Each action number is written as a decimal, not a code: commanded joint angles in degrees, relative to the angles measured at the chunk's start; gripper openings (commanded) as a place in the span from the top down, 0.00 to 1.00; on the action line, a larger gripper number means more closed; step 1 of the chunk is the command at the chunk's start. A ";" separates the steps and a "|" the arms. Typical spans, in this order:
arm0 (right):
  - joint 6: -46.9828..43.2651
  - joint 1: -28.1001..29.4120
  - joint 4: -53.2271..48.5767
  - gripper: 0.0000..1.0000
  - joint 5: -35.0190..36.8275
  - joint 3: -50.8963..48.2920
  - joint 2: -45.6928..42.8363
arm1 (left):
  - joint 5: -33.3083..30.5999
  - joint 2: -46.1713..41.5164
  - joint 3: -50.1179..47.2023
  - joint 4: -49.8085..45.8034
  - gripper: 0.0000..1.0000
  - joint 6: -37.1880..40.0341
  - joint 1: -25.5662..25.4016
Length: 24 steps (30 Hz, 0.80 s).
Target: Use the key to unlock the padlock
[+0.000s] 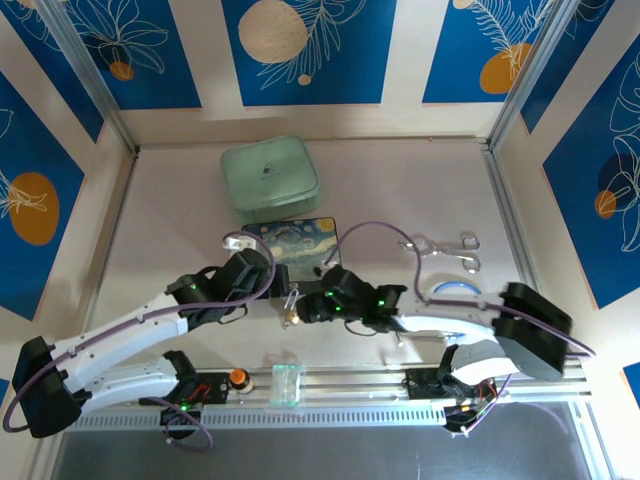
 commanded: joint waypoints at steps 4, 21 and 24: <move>-2.02 0.92 4.11 0.32 -2.18 3.97 10.63 | 2.17 -2.61 -3.23 1.23 0.01 2.52 2.91; -3.08 2.52 3.39 0.47 -2.45 7.38 18.41 | 3.58 -3.40 -7.35 4.21 0.01 0.36 3.61; -2.52 2.83 3.81 0.51 -2.70 7.24 19.12 | 3.56 -3.42 -7.70 4.23 0.01 0.12 3.61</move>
